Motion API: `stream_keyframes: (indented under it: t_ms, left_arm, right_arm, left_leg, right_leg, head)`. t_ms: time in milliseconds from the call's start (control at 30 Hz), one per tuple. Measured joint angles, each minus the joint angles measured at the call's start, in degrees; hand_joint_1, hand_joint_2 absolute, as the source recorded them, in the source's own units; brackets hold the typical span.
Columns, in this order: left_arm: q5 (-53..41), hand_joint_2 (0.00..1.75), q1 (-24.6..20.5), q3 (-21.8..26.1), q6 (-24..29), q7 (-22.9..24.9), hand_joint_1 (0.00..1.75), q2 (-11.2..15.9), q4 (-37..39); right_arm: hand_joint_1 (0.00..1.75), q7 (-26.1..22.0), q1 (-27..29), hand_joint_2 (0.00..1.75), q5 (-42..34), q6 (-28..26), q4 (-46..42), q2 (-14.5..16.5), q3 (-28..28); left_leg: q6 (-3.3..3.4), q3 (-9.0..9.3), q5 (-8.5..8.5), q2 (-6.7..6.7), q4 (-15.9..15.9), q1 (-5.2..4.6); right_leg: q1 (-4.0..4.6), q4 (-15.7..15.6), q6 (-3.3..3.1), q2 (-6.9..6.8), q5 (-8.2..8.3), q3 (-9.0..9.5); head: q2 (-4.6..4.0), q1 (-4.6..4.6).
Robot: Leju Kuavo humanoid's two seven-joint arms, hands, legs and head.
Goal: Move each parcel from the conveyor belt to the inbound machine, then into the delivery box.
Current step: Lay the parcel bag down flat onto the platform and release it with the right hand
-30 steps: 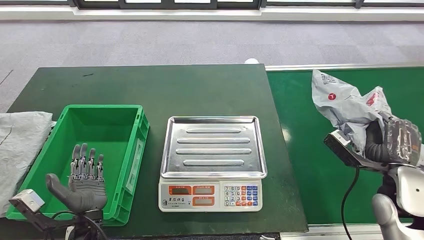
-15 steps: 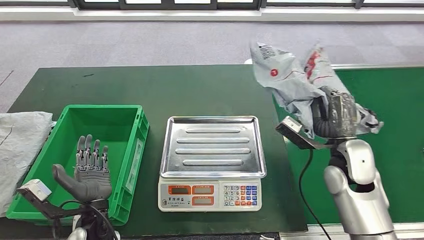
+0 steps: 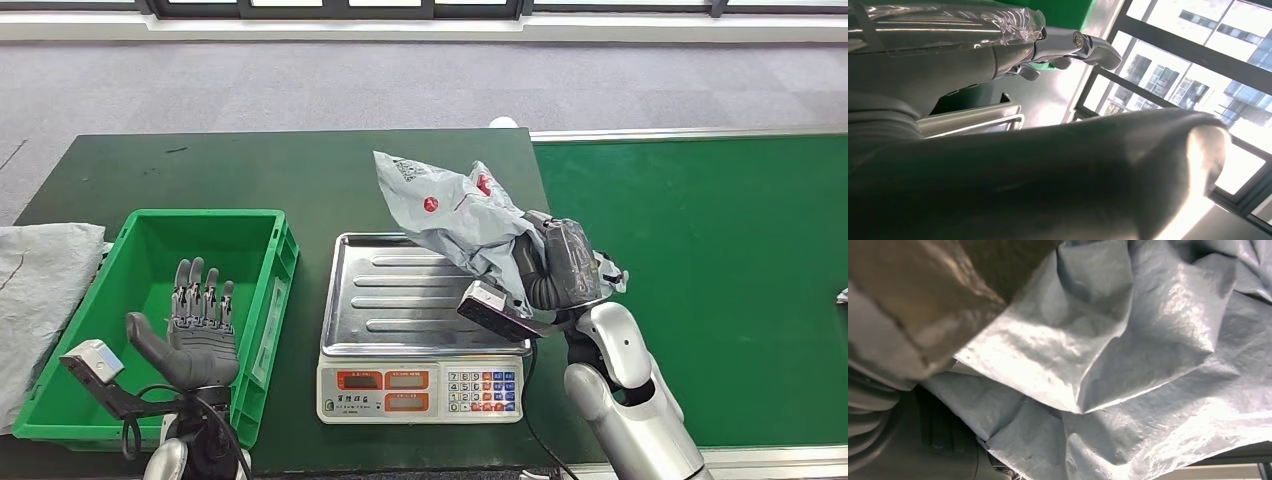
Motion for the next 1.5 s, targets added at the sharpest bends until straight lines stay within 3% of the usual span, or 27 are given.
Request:
stream_keyframes:
  t_ms: [433, 700, 733, 833, 867, 933, 1067, 1267, 1500]
  left_arm:
    - [-0.02, 0.0, -0.96, -0.88, -0.18, 0.18, 0.0, 0.08, 2.03]
    - [-0.04, 0.0, -2.43, -1.97, -0.44, 0.24, 0.0, 0.09, 3.44]
    - [-0.03, 0.0, -2.6, -2.07, -0.44, 0.25, 0.0, 0.09, 3.6]
    - [0.01, 0.0, -3.07, -2.19, -0.46, 0.34, 0.0, 0.1, 4.04]
    - [0.03, 0.0, -3.19, -2.2, -0.47, 0.37, 0.0, 0.1, 4.17]
    - [0.05, 0.0, -3.32, -2.21, -0.48, 0.4, 0.0, 0.13, 4.37]
    - [0.08, 0.0, -3.36, -2.22, -0.48, 0.42, 0.0, 0.17, 4.54]
    - [0.1, 0.0, -3.08, -2.22, -0.48, 0.24, 0.0, 0.2, 4.33]
    - [-0.38, 0.0, -2.72, -2.22, 0.64, -2.03, 0.0, 0.7, 3.3]
  right_arm:
    - [1.75, -1.46, 3.08, 1.75, -1.32, 0.85, -0.08, 0.98, 1.77]
    - [1.75, -4.99, -0.86, 1.75, -3.63, -2.19, 11.22, 6.08, 3.23]
    - [1.48, -5.32, -1.33, 1.75, -3.87, -2.83, 12.94, 6.82, 3.39]
    - [0.46, -5.49, -2.46, 1.75, -3.78, -4.94, 17.94, 9.01, 3.86]
    - [0.38, -5.34, -2.81, 1.75, -3.68, -5.56, 19.45, 9.68, 3.93]
    - [0.38, -4.98, -3.61, 1.75, -3.5, -6.34, 22.17, 10.86, 4.0]
    - [0.0, -4.5, -4.59, 1.75, -3.32, -6.86, 25.59, 12.33, 4.03]
    - [0.0, -5.07, -4.88, 1.75, -4.32, -9.07, 26.99, 12.93, 4.03]
    - [0.0, -9.53, -0.92, 1.75, -14.01, -8.63, 20.21, 12.18, 2.99]
  left_leg:
    - [-0.03, -0.01, -0.02, 0.02, 0.0, 0.0]
    - [-0.12, 0.0, 0.05, 0.02, -0.01, 0.04]
    - [-0.13, 0.0, 0.06, 0.02, -0.01, 0.04]
    - [-0.15, 0.0, 0.07, 0.01, -0.01, 0.05]
    - [-0.15, -0.01, 0.07, 0.0, -0.01, 0.05]
    - [-0.15, -0.01, 0.07, 0.0, -0.01, 0.05]
    - [-0.15, -0.02, 0.06, -0.02, -0.01, 0.05]
    - [-0.15, -0.02, 0.06, -0.02, -0.01, 0.05]
    - [-0.16, -0.03, 0.05, -0.02, -0.01, 0.05]
  right_leg:
    - [0.01, 0.01, -0.01, 0.0, 0.0, -0.01]
    - [0.04, 0.03, -0.02, 0.01, 0.0, -0.02]
    - [0.04, 0.03, -0.02, 0.02, 0.01, -0.02]
    - [0.04, 0.04, -0.03, 0.01, 0.02, -0.02]
    - [0.04, 0.04, -0.03, 0.01, 0.02, -0.02]
    - [0.04, 0.04, -0.04, 0.01, 0.01, -0.03]
    - [0.04, 0.04, -0.04, 0.0, 0.01, -0.03]
    - [0.04, 0.03, -0.04, 0.0, 0.01, -0.04]
    - [0.03, 0.03, -0.04, 0.0, 0.0, -0.07]
  head:
    - [0.0, 0.01]
    - [0.0, 0.0]
    - [0.0, 0.0]
    - [0.0, 0.0]
    - [0.0, 0.0]
    - [0.0, 0.0]
    - [0.0, 0.0]
    - [0.0, 0.0]
    - [0.0, 0.0]
